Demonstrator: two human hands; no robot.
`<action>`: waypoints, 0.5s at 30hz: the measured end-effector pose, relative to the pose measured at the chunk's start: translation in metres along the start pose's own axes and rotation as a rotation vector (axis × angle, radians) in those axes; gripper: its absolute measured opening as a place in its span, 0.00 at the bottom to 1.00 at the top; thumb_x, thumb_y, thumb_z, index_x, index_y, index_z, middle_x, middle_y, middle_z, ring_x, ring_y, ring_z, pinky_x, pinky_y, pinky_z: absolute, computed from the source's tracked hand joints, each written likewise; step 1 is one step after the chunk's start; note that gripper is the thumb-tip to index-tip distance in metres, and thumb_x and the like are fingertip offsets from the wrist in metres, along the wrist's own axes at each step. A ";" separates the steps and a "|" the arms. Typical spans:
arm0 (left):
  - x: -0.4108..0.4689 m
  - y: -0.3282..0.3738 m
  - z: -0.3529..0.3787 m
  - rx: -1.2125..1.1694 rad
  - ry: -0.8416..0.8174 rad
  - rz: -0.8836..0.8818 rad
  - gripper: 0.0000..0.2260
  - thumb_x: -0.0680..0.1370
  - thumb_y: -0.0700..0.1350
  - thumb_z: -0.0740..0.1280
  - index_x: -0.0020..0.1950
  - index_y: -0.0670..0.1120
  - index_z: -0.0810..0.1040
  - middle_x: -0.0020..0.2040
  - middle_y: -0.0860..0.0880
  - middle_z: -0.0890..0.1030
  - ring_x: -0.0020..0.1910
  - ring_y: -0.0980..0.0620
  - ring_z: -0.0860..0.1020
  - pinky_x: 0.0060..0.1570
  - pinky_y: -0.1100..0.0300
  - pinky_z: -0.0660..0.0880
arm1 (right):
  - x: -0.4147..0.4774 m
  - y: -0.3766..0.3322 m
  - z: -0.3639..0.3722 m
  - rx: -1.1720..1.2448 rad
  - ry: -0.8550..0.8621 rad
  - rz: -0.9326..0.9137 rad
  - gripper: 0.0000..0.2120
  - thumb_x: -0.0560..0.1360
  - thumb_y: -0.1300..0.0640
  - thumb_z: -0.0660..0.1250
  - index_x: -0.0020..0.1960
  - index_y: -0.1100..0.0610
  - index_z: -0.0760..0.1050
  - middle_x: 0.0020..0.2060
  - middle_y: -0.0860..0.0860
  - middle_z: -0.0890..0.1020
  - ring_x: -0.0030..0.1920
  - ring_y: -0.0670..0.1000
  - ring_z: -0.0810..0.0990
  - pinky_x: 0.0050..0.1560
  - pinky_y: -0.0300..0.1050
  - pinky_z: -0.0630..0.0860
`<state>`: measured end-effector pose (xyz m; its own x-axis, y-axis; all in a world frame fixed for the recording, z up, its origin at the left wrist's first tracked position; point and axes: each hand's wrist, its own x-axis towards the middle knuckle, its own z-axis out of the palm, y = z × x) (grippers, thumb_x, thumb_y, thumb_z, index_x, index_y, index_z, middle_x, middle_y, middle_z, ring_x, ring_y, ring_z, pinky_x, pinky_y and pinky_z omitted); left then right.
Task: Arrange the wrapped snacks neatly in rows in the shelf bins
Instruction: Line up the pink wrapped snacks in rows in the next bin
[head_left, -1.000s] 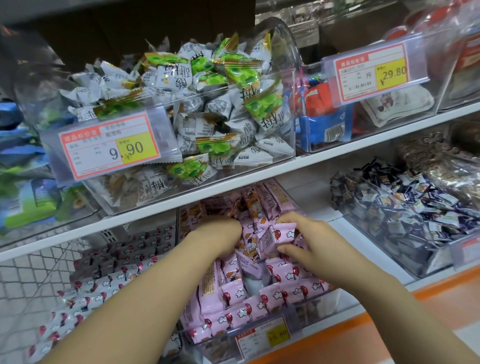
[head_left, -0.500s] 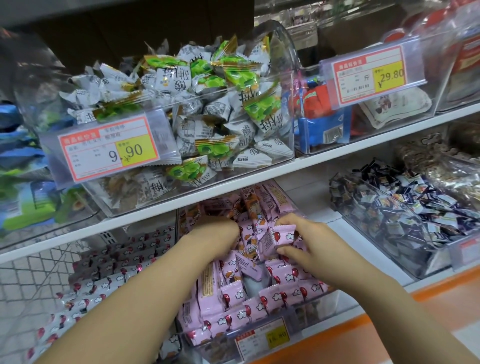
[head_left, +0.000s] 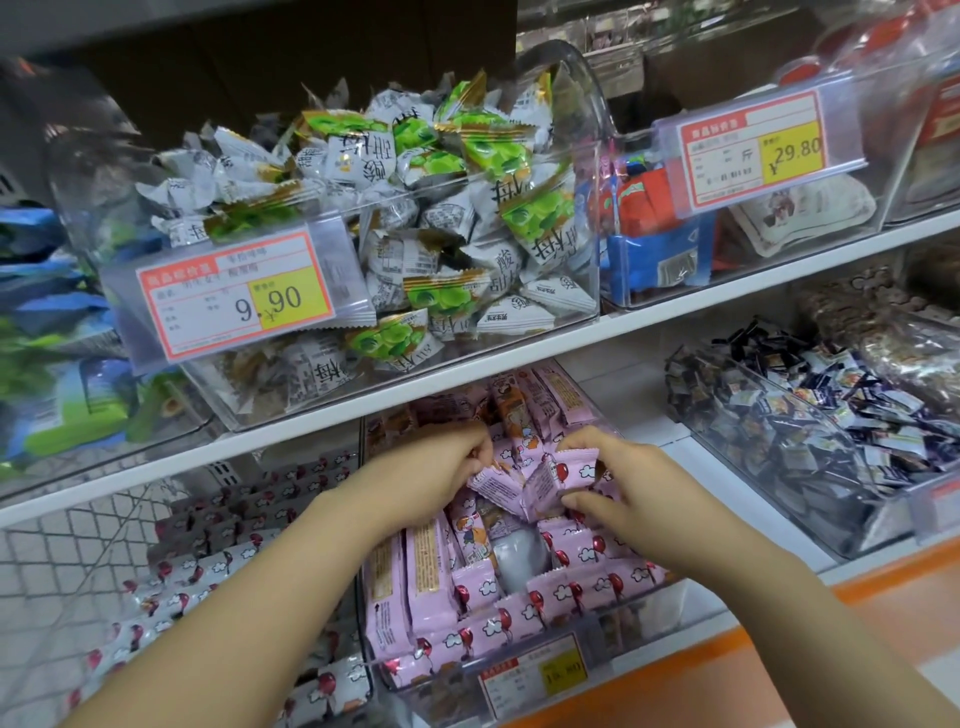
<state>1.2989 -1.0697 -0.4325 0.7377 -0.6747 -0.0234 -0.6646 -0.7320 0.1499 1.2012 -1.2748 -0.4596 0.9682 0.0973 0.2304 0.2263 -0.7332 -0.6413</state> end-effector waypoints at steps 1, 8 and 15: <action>-0.002 0.002 -0.001 -0.031 -0.019 -0.003 0.03 0.80 0.43 0.59 0.49 0.51 0.71 0.46 0.51 0.77 0.44 0.52 0.74 0.46 0.58 0.71 | 0.000 0.001 0.000 -0.002 0.000 0.003 0.13 0.74 0.53 0.68 0.56 0.42 0.70 0.48 0.47 0.81 0.49 0.48 0.77 0.51 0.49 0.75; 0.002 0.009 0.000 -0.228 0.018 -0.061 0.04 0.77 0.41 0.65 0.45 0.50 0.74 0.44 0.57 0.78 0.46 0.56 0.78 0.42 0.72 0.71 | 0.002 0.001 0.002 -0.036 -0.005 0.002 0.15 0.75 0.52 0.67 0.59 0.43 0.69 0.48 0.49 0.81 0.49 0.49 0.77 0.51 0.48 0.74; 0.010 0.019 0.007 -0.129 -0.163 -0.136 0.12 0.71 0.56 0.72 0.47 0.51 0.75 0.46 0.54 0.79 0.40 0.57 0.75 0.40 0.60 0.72 | 0.002 0.001 0.001 -0.046 -0.013 0.012 0.16 0.74 0.52 0.68 0.60 0.43 0.69 0.48 0.49 0.81 0.49 0.49 0.77 0.51 0.48 0.74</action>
<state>1.2926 -1.0908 -0.4365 0.7838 -0.5847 -0.2095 -0.5321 -0.8061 0.2589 1.2038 -1.2742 -0.4606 0.9721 0.0968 0.2136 0.2100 -0.7645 -0.6095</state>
